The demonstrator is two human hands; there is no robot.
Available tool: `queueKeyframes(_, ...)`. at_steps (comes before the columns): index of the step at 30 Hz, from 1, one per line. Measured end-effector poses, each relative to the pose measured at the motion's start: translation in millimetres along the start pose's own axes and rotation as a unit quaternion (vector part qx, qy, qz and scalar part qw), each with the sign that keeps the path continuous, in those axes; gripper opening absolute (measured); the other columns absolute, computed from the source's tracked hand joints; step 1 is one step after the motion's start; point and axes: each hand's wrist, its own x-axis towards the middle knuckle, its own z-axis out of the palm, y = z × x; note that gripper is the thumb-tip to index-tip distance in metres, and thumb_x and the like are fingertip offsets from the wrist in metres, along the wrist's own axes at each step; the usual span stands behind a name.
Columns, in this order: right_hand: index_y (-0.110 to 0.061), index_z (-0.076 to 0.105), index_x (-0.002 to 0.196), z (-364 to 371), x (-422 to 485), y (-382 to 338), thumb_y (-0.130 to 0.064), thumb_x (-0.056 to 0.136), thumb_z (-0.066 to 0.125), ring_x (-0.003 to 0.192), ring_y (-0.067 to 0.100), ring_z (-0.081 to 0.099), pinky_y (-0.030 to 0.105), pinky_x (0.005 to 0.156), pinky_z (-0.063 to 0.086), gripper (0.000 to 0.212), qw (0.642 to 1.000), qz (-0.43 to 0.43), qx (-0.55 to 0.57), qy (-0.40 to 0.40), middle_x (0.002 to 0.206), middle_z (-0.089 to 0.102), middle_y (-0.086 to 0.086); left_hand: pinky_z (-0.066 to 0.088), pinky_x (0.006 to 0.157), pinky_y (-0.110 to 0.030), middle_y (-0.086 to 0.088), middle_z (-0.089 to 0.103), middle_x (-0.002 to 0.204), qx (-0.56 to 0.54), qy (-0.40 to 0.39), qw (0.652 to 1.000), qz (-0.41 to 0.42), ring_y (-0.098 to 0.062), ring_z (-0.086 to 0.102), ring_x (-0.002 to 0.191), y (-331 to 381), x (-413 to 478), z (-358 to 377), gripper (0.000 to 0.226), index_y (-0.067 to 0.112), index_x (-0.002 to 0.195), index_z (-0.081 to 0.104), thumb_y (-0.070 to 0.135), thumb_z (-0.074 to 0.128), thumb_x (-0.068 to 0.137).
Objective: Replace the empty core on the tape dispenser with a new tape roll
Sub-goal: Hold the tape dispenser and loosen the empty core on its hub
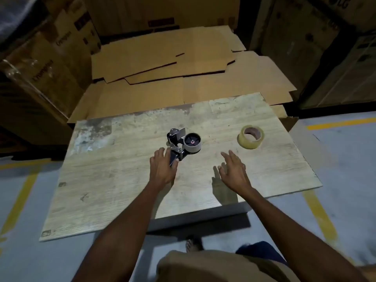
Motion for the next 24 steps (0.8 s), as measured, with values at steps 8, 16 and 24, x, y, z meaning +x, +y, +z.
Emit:
queueKeyframes(8, -0.017, 0.038, 0.155, 1, 19, 8, -0.028, 0.102, 0.055, 0.148, 0.035, 0.035, 0.051, 0.117, 0.032, 0.057, 0.999, 0.011, 0.015, -0.026, 0.161, 0.038, 0.018, 0.044, 0.095, -0.047, -0.010, 0.051, 0.135, -0.022, -0.085, 0.996, -0.002, -0.034, 0.054, 0.121, 0, 24, 3, 0.066, 0.020, 0.153, 0.039, 0.042, 0.065, 0.097)
queueKeyframes(16, -0.017, 0.038, 0.155, 7, 19, 21, -0.028, 0.102, 0.056, 0.145, 0.036, 0.040, 0.051, 0.115, 0.034, 0.057, 0.999, 0.018, 0.009, -0.036, 0.160, 0.039, 0.018, 0.051, 0.086, -0.041, -0.009, 0.051, 0.130, -0.078, -0.075, 0.994, 0.029, -0.031, 0.058, 0.110, -5, 17, 17, 0.065, 0.018, 0.151, 0.039, 0.029, 0.071, 0.095)
queueKeyframes(24, -0.015, 0.042, 0.153, 12, 7, 31, -0.027, 0.102, 0.057, 0.142, 0.039, 0.044, 0.051, 0.112, 0.039, 0.055, 0.999, 0.031, 0.007, -0.040, 0.158, 0.043, 0.019, 0.050, 0.089, -0.039, -0.002, 0.050, 0.134, -0.094, -0.096, 0.984, 0.113, -0.022, 0.057, 0.108, -22, -5, 19, 0.070, 0.019, 0.159, 0.035, 0.037, 0.066, 0.098)
